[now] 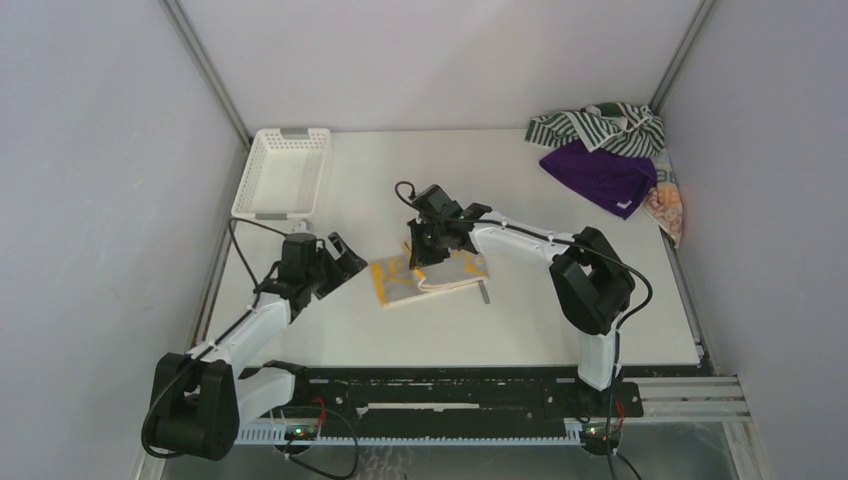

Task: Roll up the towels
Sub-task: Fold the towel at the center of the board.

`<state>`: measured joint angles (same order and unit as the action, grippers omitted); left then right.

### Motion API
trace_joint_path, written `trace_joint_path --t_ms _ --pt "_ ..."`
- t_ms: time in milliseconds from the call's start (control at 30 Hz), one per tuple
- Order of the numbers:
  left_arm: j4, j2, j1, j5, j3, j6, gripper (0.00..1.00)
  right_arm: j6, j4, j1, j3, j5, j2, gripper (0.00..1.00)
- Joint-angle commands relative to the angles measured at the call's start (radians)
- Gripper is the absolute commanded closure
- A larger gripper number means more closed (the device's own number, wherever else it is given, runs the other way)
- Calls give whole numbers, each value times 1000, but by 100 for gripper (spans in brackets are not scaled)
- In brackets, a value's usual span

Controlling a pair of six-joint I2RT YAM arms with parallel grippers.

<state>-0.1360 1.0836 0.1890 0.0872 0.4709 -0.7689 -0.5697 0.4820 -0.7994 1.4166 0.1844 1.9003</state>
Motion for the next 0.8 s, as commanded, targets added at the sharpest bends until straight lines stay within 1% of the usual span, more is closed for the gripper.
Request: trace_joint_path --t_ms 0,167,233,367,567,767 --pt "41 -4 -6 48 -13 -15 12 -15 -23 -12 38 -14 7 100" --pt "113 46 9 92 -18 -49 29 -12 -20 -12 32 -21 10 100" --pt "145 76 18 107 -16 -67 32 -9 -21 -12 30 -21 11 100" --pt "195 145 42 114 -1 -87 43 -11 -23 -13 30 -15 13 100" --pt "246 230 54 120 0 -99 62 -11 -25 -15 30 -12 11 100" --pt "282 287 55 111 -29 -101 69 -6 -25 -20 30 -14 0 100"
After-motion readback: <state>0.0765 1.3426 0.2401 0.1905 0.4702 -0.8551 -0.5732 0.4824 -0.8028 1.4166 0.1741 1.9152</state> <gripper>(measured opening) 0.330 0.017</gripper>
